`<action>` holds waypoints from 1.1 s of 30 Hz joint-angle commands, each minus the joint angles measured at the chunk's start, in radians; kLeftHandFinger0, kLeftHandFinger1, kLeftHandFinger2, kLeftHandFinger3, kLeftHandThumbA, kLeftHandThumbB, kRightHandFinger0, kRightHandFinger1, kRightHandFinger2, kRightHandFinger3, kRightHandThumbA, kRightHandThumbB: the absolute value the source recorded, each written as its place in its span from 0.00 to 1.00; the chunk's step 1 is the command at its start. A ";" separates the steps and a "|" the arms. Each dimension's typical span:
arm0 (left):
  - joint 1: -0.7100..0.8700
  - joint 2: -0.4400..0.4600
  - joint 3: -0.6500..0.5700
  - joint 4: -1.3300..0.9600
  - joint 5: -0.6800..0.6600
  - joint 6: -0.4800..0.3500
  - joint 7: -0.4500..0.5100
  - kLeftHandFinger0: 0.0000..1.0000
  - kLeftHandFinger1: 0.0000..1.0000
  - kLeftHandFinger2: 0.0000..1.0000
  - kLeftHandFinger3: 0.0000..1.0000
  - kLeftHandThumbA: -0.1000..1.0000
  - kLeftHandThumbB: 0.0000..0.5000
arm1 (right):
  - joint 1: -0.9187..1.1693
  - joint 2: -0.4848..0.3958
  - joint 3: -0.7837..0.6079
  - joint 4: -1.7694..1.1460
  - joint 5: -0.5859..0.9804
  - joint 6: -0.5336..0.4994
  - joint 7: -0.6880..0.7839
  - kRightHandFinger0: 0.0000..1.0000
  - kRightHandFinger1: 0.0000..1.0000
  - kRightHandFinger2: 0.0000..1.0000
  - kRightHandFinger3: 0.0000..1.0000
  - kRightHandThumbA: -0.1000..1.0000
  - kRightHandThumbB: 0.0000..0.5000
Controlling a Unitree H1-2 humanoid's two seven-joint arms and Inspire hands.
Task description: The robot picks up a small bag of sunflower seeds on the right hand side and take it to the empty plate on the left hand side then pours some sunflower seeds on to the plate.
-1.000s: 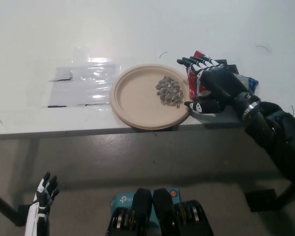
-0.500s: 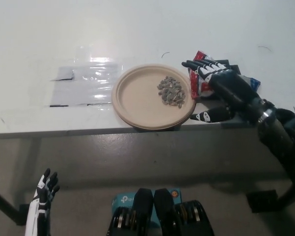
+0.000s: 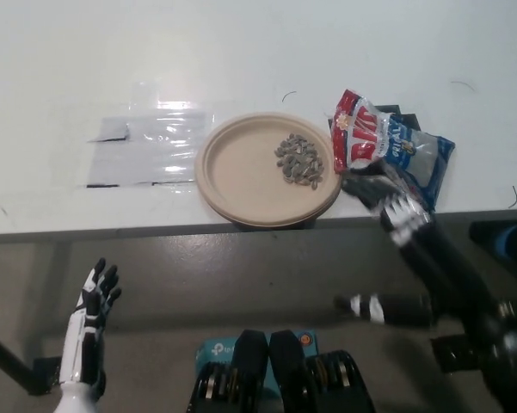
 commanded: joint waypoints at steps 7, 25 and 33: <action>0.035 0.016 -0.046 -0.044 -0.014 -0.040 -0.066 1.00 1.00 1.00 1.00 1.00 0.50 | 0.216 0.168 -0.116 0.046 0.099 -0.157 -0.148 1.00 1.00 1.00 1.00 1.00 0.66; 0.100 0.011 -0.042 -0.044 -0.011 -0.061 -0.075 1.00 1.00 1.00 1.00 1.00 0.37 | 0.146 0.148 -0.001 0.441 0.079 -0.173 -0.260 1.00 1.00 1.00 1.00 1.00 0.59; 0.118 0.006 -0.040 -0.053 -0.011 -0.063 -0.074 1.00 1.00 1.00 1.00 1.00 0.34 | 0.151 0.125 0.035 0.444 0.069 -0.173 -0.283 1.00 1.00 1.00 1.00 1.00 0.61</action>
